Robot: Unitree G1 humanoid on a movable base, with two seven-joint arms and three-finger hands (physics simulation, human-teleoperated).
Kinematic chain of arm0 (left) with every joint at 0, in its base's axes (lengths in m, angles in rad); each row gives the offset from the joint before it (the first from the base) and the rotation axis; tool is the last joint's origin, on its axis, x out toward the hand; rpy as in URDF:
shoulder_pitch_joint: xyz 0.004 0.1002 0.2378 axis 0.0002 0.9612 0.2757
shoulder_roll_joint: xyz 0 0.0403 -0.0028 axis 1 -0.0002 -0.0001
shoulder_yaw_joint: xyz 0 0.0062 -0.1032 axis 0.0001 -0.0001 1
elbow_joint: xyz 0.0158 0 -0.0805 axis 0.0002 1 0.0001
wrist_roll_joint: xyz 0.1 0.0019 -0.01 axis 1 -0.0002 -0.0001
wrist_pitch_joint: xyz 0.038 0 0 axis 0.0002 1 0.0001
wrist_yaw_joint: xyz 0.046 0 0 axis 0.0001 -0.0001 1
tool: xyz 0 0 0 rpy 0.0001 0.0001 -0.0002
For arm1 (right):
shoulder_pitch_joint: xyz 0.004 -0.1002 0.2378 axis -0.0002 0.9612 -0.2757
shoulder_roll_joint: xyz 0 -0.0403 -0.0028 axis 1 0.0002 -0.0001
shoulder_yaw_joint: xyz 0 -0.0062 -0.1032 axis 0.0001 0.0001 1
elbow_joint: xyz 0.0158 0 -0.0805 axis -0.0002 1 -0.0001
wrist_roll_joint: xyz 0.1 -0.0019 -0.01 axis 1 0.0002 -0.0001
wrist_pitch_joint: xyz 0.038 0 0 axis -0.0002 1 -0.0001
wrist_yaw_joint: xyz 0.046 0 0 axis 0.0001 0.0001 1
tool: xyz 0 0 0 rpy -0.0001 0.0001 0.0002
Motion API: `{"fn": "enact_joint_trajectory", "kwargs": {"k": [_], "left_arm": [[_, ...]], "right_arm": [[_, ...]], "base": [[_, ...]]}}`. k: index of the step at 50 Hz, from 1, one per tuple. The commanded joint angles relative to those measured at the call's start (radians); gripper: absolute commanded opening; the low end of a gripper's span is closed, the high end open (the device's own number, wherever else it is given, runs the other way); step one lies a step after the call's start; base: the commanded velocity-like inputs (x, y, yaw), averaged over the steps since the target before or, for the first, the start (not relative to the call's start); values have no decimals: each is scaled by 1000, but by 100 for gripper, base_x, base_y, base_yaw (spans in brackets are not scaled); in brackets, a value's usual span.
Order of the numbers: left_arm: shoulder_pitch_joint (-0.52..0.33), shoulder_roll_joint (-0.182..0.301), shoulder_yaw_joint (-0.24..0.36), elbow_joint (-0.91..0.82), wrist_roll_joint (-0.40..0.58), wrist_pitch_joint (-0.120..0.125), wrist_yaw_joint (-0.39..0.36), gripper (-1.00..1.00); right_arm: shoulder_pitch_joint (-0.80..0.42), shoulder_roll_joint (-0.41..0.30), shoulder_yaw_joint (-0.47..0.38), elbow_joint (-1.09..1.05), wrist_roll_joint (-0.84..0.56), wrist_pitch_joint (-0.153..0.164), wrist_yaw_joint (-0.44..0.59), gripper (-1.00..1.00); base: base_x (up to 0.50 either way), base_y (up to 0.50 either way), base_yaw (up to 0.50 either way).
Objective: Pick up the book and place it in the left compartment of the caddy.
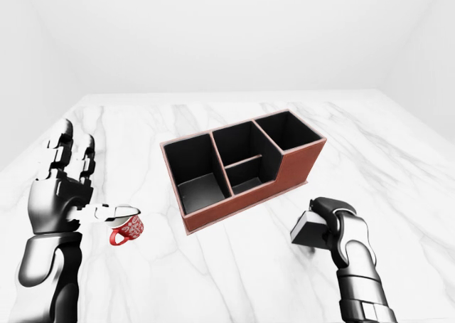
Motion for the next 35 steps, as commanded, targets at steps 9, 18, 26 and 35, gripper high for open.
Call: {"fn": "enact_joint_trajectory", "kwargs": {"k": [9, 18, 26, 35], "left_arm": [[8, -1, 2, -15, -19, 0, -17, 100], [-1, 6, 9, -31, -52, 0, -43, 100], [-3, 8, 7, -30, -67, 0, -60, 100], [-3, 10, 11, -33, -95, 0, -81, 100]], "right_arm": [[220, 158, -68, -500, 11, 0, 0, -100], [257, 235, -46, -625, 21, -14, 0, -100], [253, 258, -28, -699, 30, -11, 0, -100], [249, 280, 6, -756, 28, -9, 0, -100]], "base": [[0, 0, 0], [0, 0, 0], [0, 0, 0], [0, 0, 0]]}}
